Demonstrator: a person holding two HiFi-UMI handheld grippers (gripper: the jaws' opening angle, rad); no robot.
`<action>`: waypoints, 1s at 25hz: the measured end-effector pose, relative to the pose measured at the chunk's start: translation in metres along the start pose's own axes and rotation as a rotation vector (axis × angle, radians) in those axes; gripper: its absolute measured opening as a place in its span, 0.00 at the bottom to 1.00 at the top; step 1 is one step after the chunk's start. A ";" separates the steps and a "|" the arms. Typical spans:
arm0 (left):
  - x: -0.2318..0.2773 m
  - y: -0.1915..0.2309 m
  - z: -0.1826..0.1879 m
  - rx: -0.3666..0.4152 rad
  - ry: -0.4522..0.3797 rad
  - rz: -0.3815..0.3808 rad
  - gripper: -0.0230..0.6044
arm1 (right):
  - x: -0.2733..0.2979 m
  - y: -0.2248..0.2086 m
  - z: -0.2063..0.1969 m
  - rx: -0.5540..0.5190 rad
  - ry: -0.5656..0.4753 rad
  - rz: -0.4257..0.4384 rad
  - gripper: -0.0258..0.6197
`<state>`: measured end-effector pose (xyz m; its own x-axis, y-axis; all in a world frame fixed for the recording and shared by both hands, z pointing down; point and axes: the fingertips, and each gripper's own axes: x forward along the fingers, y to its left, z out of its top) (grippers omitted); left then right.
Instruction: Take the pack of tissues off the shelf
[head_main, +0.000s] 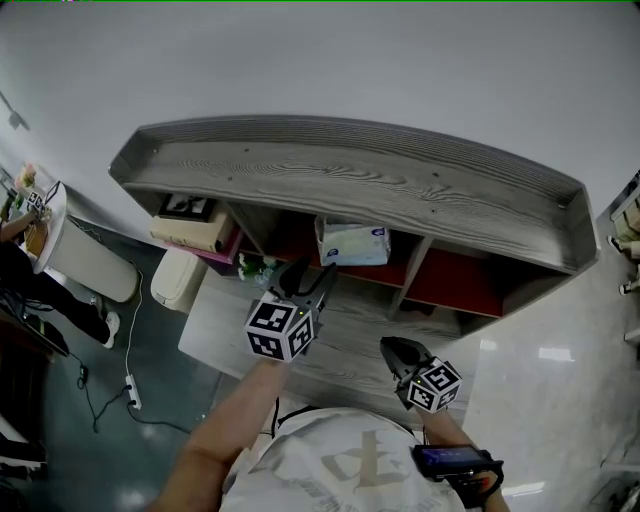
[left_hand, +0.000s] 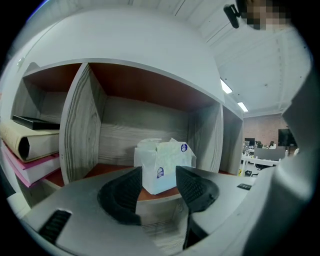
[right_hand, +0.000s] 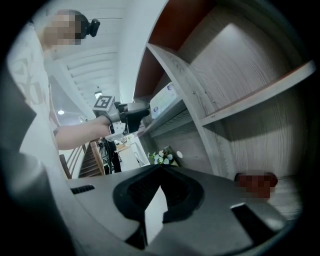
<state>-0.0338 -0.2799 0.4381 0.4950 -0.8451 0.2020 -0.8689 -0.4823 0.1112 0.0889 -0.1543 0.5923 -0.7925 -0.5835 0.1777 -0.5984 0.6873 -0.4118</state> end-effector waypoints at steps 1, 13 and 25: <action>0.002 0.001 0.002 0.001 0.001 0.004 0.39 | -0.001 0.000 -0.001 0.001 0.002 0.002 0.05; 0.026 0.010 0.013 0.015 0.060 0.031 0.43 | -0.005 -0.005 -0.009 0.025 0.006 -0.002 0.05; 0.018 0.013 0.020 -0.008 0.019 0.053 0.16 | -0.004 -0.010 -0.010 0.035 0.004 -0.008 0.05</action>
<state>-0.0361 -0.3063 0.4234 0.4480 -0.8650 0.2261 -0.8940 -0.4349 0.1074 0.0964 -0.1542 0.6048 -0.7884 -0.5869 0.1842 -0.5999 0.6673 -0.4414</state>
